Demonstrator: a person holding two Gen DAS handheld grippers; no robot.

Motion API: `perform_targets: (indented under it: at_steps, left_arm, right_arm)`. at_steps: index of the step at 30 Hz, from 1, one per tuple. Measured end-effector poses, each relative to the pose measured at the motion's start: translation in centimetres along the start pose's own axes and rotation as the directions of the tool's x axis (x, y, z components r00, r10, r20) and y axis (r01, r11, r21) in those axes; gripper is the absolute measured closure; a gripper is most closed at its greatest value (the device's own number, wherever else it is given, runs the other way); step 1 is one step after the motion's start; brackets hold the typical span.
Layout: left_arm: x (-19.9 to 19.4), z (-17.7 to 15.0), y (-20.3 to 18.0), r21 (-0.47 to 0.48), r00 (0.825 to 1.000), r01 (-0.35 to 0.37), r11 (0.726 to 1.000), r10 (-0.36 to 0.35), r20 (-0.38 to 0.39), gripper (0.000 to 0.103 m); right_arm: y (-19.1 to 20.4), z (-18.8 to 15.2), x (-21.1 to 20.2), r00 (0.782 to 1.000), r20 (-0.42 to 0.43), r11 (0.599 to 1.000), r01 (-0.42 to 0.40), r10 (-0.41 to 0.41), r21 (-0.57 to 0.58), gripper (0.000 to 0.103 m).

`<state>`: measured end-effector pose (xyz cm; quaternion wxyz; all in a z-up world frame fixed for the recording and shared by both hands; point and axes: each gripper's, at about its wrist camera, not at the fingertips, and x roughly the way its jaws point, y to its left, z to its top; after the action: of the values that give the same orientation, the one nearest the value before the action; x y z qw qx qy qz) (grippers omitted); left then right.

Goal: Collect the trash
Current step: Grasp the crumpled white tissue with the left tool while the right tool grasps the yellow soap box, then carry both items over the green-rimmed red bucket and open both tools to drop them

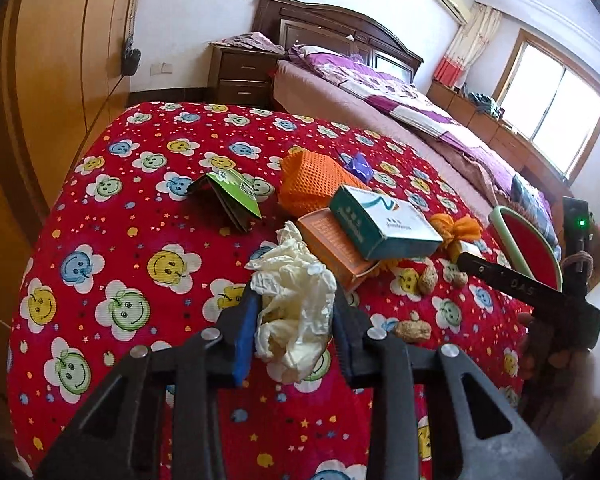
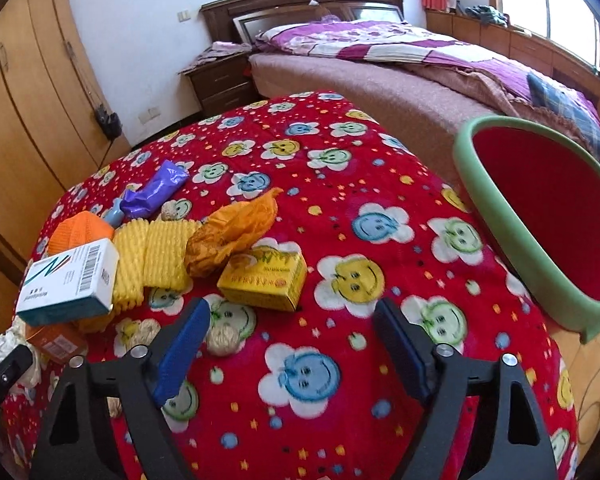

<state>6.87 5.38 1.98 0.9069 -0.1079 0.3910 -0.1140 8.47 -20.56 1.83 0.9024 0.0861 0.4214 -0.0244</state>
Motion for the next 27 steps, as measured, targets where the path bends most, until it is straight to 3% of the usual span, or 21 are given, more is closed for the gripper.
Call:
perform_targets:
  at_steps: [5,8,19,27]
  left_arm:
    - [-0.9,0.1,-0.4,-0.01,1.0,-0.004,1.0,0.004,0.025,0.069]
    - [-1.9,0.2,-0.7,-0.009,0.999,-0.007,1.0,0.008,0.048,0.069]
    - [-3.6,1.1,-4.4,0.038,0.997,0.025,0.999,-0.028,0.073,0.069]
    - [-2.3,2.0,-8.6,0.074,0.994,0.102,0.992,-0.103,0.02,0.069]
  right_arm:
    - [0.8,0.7,0.9,1.0,-0.011,0.999,-0.012,0.011,-0.048,0.038]
    - [0.7,0.7,0.8,1.0,-0.004,0.998,-0.001,0.001,-0.06,0.06]
    - [-1.0,-0.2,-3.3,0.998,0.046,0.998,-0.046,0.048,-0.043,0.06]
    - [-3.8,-0.4,-7.2,0.993,0.119,1.0,-0.001,0.003,-0.024,0.06]
